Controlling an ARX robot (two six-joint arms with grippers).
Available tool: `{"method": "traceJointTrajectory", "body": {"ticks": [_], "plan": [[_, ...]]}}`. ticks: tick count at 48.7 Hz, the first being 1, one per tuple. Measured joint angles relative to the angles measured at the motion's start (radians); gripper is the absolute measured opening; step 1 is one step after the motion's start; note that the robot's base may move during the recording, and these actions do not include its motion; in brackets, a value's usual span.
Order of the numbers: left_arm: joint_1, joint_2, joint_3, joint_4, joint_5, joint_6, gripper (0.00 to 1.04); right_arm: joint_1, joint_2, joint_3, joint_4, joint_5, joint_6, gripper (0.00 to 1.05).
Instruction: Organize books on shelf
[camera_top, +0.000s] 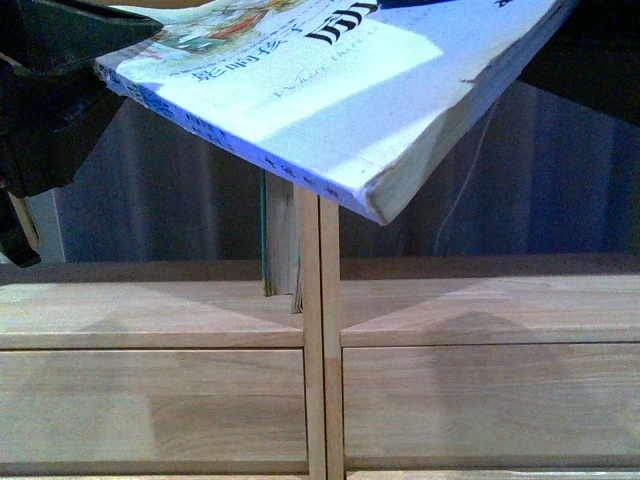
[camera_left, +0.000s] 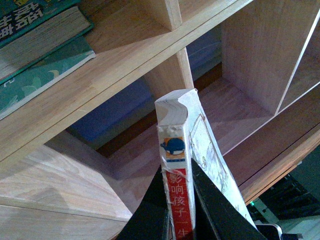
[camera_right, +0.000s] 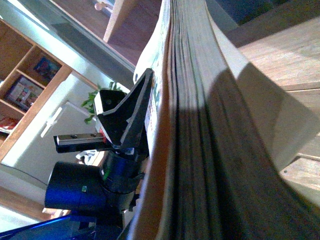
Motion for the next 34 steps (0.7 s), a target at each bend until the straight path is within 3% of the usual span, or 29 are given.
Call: {"method": "traceJointTrajectory", "body": {"ticks": [15, 25, 34], "plan": [[0.0, -0.017, 0.003, -0.053, -0.01, 0.012, 0.07, 0.0, 0.0, 0.0, -0.016, 0.011, -0.018, 0.08], [0.045, -0.045, 0.019, -0.139, -0.02, 0.08, 0.07, -0.056, 0.002, 0.0, 0.026, 0.032, -0.055, 0.4], [0.114, -0.088, 0.043, -0.254, -0.01, 0.222, 0.07, -0.169, 0.008, 0.003, 0.08, 0.104, -0.133, 0.66]]}}
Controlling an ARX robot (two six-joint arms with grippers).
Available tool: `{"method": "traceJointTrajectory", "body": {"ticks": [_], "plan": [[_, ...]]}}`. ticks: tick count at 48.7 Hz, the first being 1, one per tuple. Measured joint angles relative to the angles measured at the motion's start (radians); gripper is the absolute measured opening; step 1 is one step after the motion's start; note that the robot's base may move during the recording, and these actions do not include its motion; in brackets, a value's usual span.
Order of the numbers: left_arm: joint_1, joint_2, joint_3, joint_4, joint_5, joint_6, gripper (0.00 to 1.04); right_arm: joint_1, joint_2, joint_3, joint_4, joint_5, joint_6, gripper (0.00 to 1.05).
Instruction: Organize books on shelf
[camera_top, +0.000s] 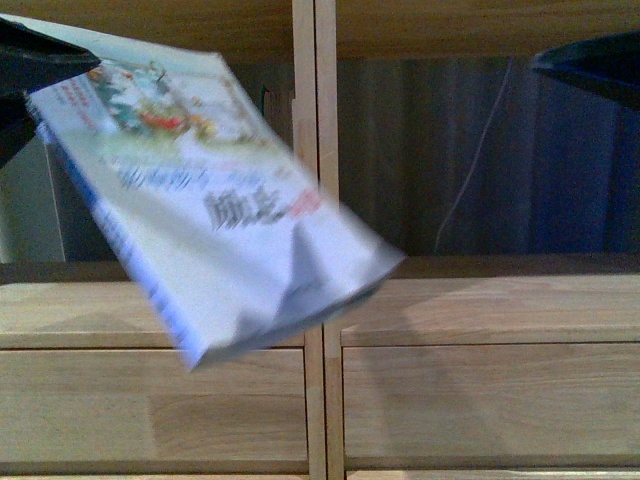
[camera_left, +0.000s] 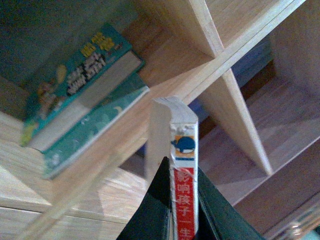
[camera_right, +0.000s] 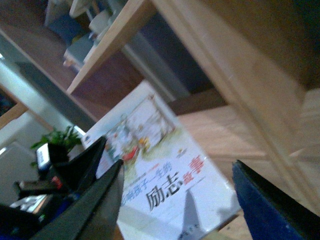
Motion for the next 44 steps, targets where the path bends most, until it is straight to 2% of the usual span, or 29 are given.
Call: {"method": "traceJointTrajectory", "body": {"ticks": [5, 9, 17, 29, 35, 44], "plan": [[0.044, -0.022, 0.017, -0.071, 0.001, 0.104, 0.07, -0.084, 0.006, 0.008, 0.035, 0.04, -0.044, 0.81], [0.089, -0.06, 0.05, -0.154, 0.011, 0.223, 0.07, -0.19, 0.033, 0.02, 0.087, 0.115, -0.117, 0.99], [0.135, -0.102, 0.08, -0.28, -0.024, 0.486, 0.07, -0.319, 0.096, 0.019, 0.103, 0.198, -0.277, 0.98], [0.23, -0.087, 0.099, -0.293, -0.039, 0.809, 0.07, -0.348, 0.116, 0.012, 0.105, 0.201, -0.314, 0.98], [0.284, -0.048, 0.137, -0.266, 0.001, 0.93, 0.07, -0.332, 0.071, -0.018, -0.015, 0.302, -0.485, 0.83], [0.323, 0.044, 0.186, -0.157, 0.056, 1.073, 0.07, -0.315, -0.022, -0.203, 0.045, 0.331, -0.648, 0.58]]}}
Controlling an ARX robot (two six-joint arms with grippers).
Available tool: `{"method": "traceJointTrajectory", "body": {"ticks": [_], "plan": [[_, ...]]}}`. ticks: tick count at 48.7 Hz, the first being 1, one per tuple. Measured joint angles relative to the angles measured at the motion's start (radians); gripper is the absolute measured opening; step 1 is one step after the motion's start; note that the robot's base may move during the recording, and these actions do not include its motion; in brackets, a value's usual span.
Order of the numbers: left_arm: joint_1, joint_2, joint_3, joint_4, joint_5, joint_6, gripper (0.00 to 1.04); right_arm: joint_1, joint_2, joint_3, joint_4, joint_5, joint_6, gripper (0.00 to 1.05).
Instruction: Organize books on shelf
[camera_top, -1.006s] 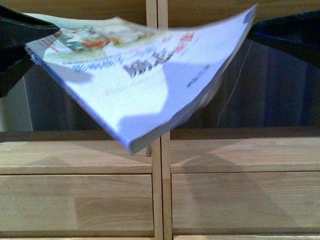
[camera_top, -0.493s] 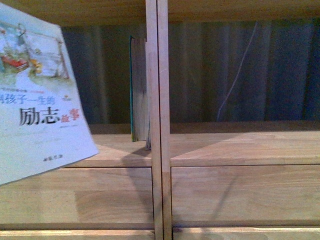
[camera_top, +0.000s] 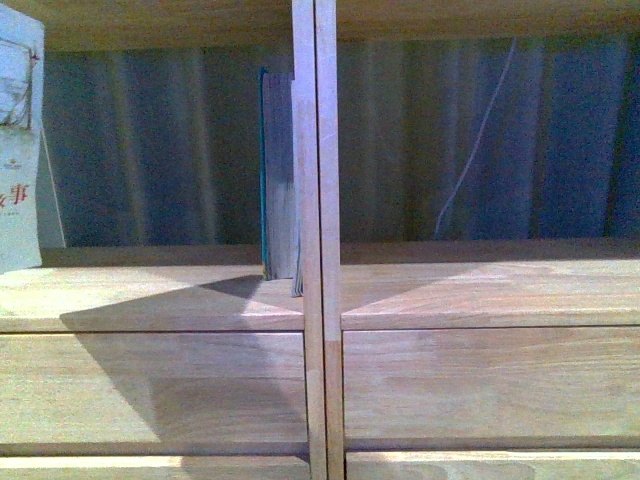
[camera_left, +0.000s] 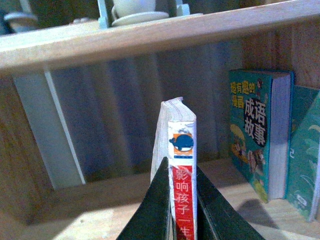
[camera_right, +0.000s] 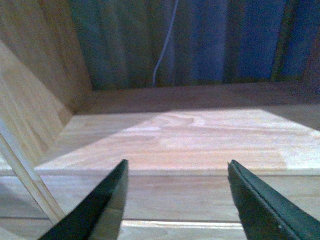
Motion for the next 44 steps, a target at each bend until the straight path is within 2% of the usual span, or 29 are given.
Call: {"method": "traceJointTrajectory", "body": {"ticks": [8, 17, 44], "plan": [[-0.016, 0.135, 0.036, 0.17, 0.035, 0.055, 0.07, 0.059, -0.087, -0.159, 0.063, 0.059, -0.039, 0.3], [-0.07, 0.273, 0.101, 0.235, 0.027, 0.088, 0.07, 0.071, -0.165, -0.275, 0.099, 0.063, -0.051, 0.03], [-0.189, 0.578, 0.406, 0.246, -0.005, 0.141, 0.07, 0.071, -0.373, -0.471, 0.085, 0.066, -0.056, 0.03]]}}
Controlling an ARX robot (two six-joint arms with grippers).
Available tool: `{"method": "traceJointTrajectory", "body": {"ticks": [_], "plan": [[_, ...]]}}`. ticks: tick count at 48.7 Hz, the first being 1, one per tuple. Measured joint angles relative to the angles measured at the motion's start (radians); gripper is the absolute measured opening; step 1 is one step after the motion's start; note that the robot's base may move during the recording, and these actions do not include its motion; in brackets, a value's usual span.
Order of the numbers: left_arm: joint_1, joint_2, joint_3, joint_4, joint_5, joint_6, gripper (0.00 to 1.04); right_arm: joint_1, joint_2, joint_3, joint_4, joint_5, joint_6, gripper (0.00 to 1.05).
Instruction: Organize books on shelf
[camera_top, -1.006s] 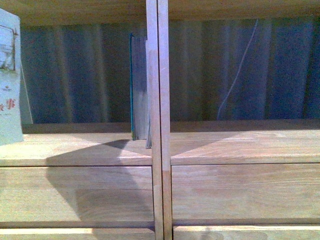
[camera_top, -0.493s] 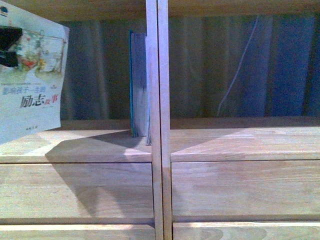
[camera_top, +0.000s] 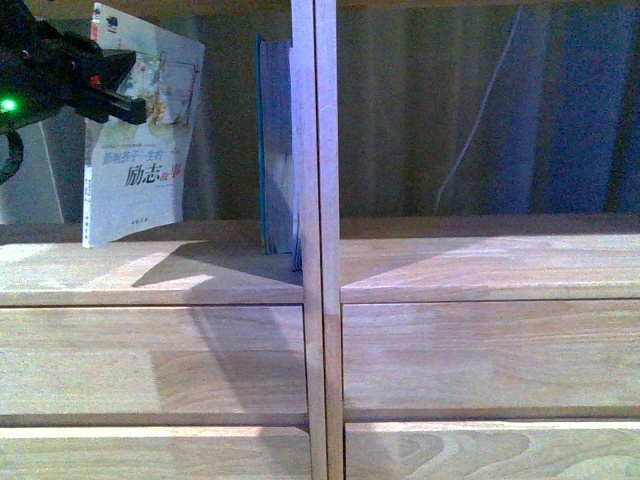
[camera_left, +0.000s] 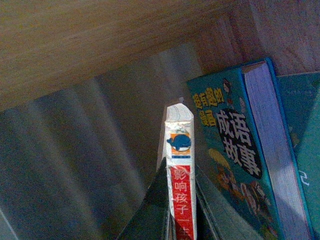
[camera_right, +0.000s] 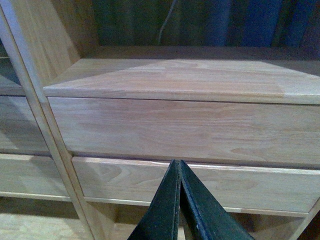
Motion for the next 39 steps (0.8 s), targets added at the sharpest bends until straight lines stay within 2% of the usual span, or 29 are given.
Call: {"method": "traceJointTrajectory", "body": {"ticks": [15, 35, 39], "plan": [[-0.053, 0.174, 0.177, -0.035, -0.021, 0.011, 0.07, 0.0, -0.15, -0.061, -0.086, 0.0, 0.0, 0.03], [-0.117, 0.29, 0.283, -0.057, -0.061, 0.017, 0.07, 0.0, -0.306, -0.106, -0.177, 0.0, 0.0, 0.03], [-0.121, 0.297, 0.286, -0.059, -0.072, 0.021, 0.23, 0.0, -0.335, -0.106, -0.209, 0.0, 0.0, 0.03]]}}
